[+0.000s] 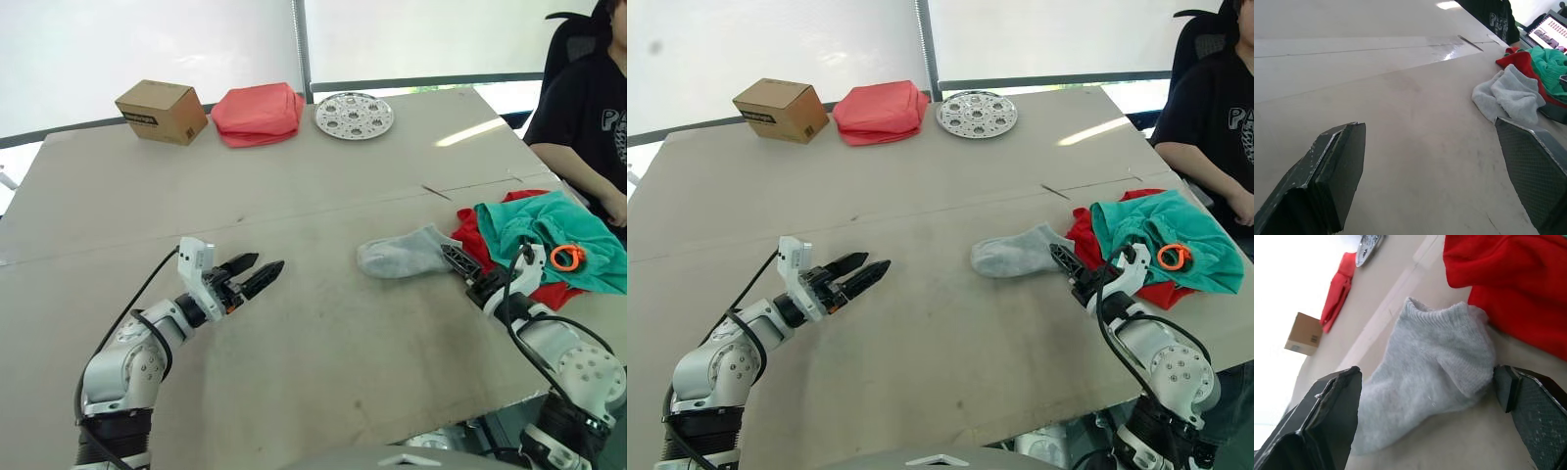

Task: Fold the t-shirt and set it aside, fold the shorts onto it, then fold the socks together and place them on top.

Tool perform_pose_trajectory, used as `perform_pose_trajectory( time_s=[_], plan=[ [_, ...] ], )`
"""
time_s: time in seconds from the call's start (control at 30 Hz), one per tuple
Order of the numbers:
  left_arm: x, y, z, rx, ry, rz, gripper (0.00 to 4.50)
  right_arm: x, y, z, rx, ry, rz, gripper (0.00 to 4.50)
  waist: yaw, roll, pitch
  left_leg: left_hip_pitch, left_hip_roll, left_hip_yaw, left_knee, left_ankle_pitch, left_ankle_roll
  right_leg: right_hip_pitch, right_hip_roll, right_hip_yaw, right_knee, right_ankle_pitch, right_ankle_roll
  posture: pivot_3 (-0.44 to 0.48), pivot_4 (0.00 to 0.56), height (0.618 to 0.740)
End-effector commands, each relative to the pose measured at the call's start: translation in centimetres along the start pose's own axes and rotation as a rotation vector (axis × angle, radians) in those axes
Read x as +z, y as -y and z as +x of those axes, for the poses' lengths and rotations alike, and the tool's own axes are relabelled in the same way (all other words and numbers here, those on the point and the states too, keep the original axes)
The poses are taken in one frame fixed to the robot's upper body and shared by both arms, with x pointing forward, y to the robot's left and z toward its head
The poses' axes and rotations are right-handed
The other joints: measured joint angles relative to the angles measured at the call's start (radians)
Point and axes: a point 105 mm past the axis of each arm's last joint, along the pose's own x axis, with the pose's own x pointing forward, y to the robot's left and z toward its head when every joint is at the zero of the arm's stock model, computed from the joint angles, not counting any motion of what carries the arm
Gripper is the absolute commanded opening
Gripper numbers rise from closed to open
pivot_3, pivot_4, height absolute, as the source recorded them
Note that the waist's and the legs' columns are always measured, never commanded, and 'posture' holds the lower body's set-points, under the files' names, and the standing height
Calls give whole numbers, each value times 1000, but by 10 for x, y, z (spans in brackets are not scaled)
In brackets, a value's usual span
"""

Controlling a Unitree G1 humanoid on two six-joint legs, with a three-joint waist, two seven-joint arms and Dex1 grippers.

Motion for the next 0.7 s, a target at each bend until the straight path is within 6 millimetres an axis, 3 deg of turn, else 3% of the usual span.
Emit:
perform_pose_trajectory(
  time_s=[0.03, 0.5, 0.7],
  plan=[
    [10, 5, -3, -16, 35, 29, 4500, -8, 1, 8, 23, -35, 38, 4480, -3, -1, 0, 0, 0, 0, 0, 0, 0, 0, 0, 0, 0, 0, 0, 0, 150, 740],
    [9, 9, -4, -13, 48, 22, 4500, -17, -4, 38, 54, -86, -60, 4480, -9, 0, 0, 8, 1, 3, -1, 0, 0, 7, 0, 3, 0, -4, 2, 0, 150, 740],
    [10, 9, -5, -13, 50, 28, 4500, -20, 6, 51, -5, -120, -335, 4480, -21, -1, 0, 9, 2, 3, -3, 0, 0, 7, 0, 3, 0, -3, 3, 0, 150, 740]
  ],
)
